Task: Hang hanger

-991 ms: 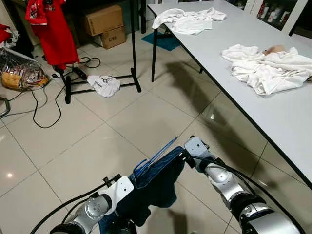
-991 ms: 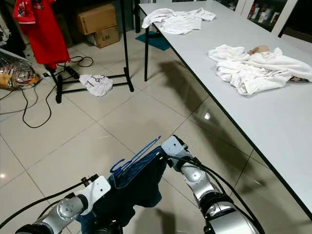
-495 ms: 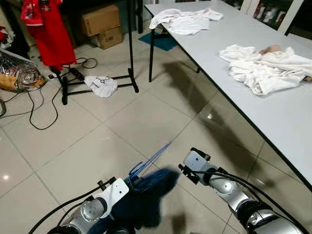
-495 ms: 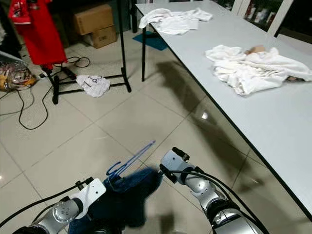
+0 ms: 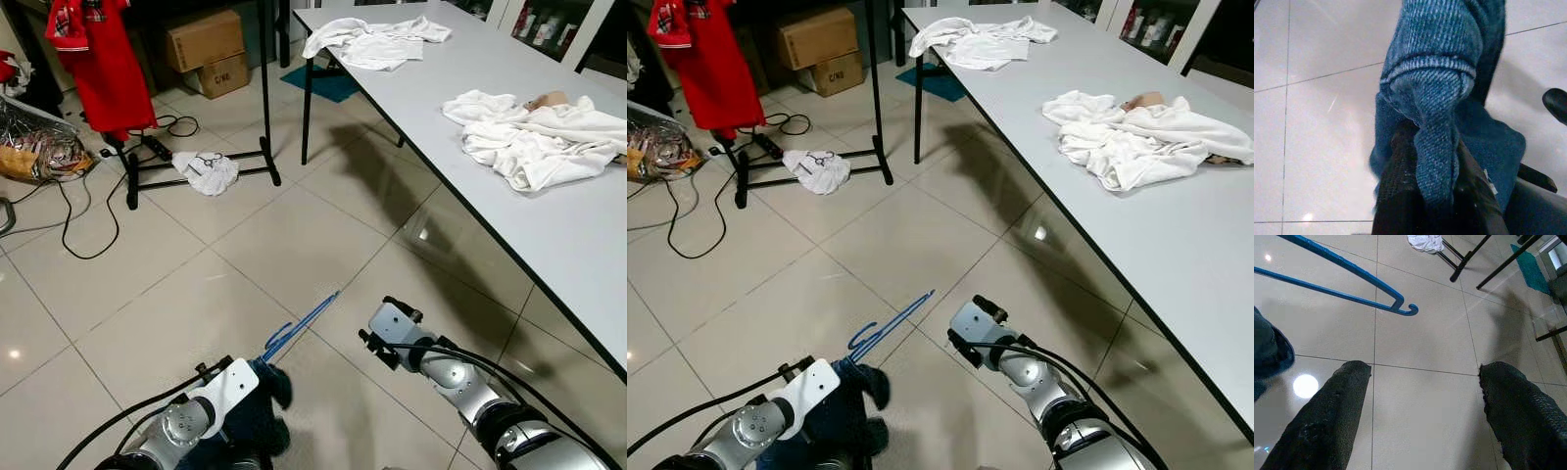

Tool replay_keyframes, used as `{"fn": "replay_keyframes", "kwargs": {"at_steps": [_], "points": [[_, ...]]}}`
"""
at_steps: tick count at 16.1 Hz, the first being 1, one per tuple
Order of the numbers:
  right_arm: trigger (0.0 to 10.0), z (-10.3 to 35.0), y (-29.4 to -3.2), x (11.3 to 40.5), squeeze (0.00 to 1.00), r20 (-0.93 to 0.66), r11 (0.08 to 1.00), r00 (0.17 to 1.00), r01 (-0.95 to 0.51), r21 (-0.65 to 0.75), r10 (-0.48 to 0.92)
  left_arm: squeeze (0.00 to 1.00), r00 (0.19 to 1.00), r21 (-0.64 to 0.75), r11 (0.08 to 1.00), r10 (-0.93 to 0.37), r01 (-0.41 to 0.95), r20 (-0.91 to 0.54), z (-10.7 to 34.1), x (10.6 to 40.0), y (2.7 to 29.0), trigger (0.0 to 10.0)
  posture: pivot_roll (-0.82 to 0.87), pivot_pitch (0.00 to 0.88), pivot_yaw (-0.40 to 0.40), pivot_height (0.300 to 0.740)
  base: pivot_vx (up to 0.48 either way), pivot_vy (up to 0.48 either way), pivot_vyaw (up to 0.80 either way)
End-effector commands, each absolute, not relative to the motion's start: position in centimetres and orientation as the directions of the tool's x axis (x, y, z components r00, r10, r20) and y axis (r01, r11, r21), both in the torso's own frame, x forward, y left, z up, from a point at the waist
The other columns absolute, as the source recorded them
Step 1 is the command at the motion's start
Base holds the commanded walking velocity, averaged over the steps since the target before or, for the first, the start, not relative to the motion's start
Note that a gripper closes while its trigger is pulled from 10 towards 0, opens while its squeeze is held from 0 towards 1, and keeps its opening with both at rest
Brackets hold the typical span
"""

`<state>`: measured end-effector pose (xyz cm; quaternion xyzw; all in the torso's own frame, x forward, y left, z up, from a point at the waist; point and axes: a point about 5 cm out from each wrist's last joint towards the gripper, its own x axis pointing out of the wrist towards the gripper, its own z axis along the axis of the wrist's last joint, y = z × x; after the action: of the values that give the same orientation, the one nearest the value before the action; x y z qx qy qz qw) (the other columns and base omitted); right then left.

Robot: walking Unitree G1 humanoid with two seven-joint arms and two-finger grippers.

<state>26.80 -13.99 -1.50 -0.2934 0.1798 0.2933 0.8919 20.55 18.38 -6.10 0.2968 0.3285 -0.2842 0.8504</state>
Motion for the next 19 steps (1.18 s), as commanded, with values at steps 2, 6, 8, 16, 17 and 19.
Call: {"fn": "replay_keyframes", "kwargs": {"at_steps": [2, 6, 8, 16, 17, 19], "points": [[10.0, 1.22, -13.36, 29.46, 1.00, -0.327, 0.792, 0.876, -0.467, -0.393, 0.354, 0.00, 0.621, 0.320, 0.651, -0.301, 0.688, -0.723, -6.07, 20.53, 18.14, 10.0, -0.04, 0.027, 0.039, 0.740, 0.000, 0.000, 0.00], [10.0, 1.22, -13.36, 29.46, 1.00, -0.327, 0.792, 0.876, -0.467, -0.393, 0.354, 0.00, 0.621, 0.320, 0.651, -0.301, 0.688, -0.723, -6.07, 20.53, 18.14, 10.0, -0.04, 0.027, 0.039, 0.740, 0.000, 0.000, 0.00], [10.0, 1.22, -13.36, 29.46, 1.00, -0.327, 0.792, 0.876, -0.467, -0.393, 0.354, 0.00, 0.621, 0.320, 0.651, -0.301, 0.688, -0.723, -6.07, 20.53, 18.14, 10.0, -0.04, 0.027, 0.039, 0.740, 0.000, 0.000, 0.00], [10.0, 1.22, -13.36, 29.46, 1.00, -0.327, 0.792, 0.876, -0.467, -0.393, 0.354, 0.00, 0.621, 0.320, 0.651, -0.301, 0.688, -0.723, -6.07, 20.53, 18.14, 10.0, -0.04, 0.027, 0.039, 0.740, 0.000, 0.000, 0.00], [10.0, 1.22, -13.36, 29.46, 1.00, -0.327, 0.792, 0.876, -0.467, -0.393, 0.354, 0.00, 0.621, 0.320, 0.651, -0.301, 0.688, -0.723, -6.07, 20.53, 18.14, 10.0, -0.04, 0.027, 0.039, 0.740, 0.000, 0.000, 0.00], [10.0, 1.22, -13.36, 29.46, 1.00, -0.327, 0.792, 0.876, -0.467, -0.393, 0.354, 0.00, 0.621, 0.320, 0.651, -0.301, 0.688, -0.723, -6.07, 20.53, 18.14, 10.0, -0.04, 0.027, 0.039, 0.740, 0.000, 0.000, 0.00]]}}
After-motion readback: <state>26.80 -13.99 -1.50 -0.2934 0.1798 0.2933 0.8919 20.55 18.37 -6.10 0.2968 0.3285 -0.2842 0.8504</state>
